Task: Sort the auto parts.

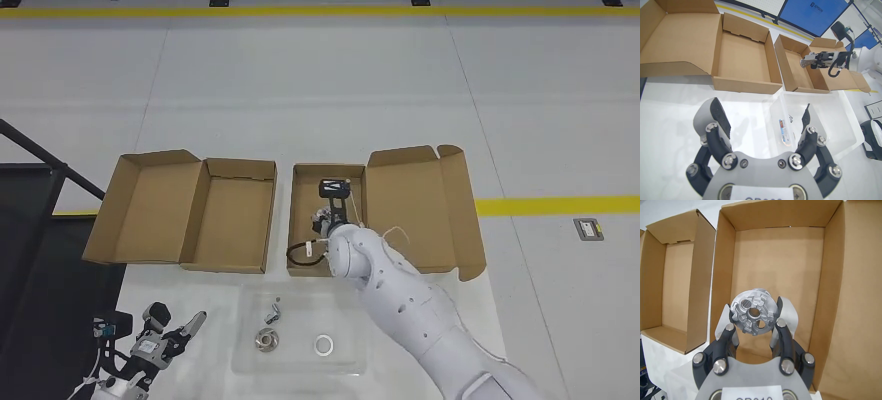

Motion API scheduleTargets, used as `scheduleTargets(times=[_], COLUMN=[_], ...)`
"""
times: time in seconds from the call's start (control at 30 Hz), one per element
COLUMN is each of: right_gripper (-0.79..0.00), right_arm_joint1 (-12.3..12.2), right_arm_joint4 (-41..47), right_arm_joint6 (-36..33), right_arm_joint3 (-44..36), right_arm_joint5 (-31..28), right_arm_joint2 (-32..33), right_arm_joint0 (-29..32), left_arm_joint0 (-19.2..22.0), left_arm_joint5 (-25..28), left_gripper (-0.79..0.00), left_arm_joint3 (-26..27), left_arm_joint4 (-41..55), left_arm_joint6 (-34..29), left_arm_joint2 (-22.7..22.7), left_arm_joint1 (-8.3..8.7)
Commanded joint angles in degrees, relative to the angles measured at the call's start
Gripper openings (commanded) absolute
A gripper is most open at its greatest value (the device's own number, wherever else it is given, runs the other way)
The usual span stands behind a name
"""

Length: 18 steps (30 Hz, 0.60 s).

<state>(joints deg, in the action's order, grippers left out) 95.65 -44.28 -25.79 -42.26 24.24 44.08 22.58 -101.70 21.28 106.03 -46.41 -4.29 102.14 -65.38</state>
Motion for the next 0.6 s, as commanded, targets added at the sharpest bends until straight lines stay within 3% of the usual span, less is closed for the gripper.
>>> scheduleTargets(times=[0.0,0.23,0.57], right_gripper=[-0.785,-0.785,-0.785], right_arm_joint1=[1.2,4.88,8.19], right_arm_joint4=[0.75,3.83,6.8], right_arm_joint6=[0.49,2.36,4.18], right_arm_joint3=[3.88,14.8,25.43], right_arm_joint5=[-0.14,-1.6,-4.3], right_arm_joint2=[-0.91,-2.08,-1.72], right_arm_joint0=[-1.62,-6.29,-9.51], left_arm_joint0=[0.0,0.0,0.0], left_arm_joint5=[0.0,0.0,0.0], left_gripper=[0.0,0.0,0.0], left_arm_joint3=[0.0,0.0,0.0], left_arm_joint4=[0.0,0.0,0.0], left_arm_joint6=[0.0,0.0,0.0], left_arm_joint2=[0.0,0.0,0.0], left_arm_joint1=[0.0,0.0,0.0])
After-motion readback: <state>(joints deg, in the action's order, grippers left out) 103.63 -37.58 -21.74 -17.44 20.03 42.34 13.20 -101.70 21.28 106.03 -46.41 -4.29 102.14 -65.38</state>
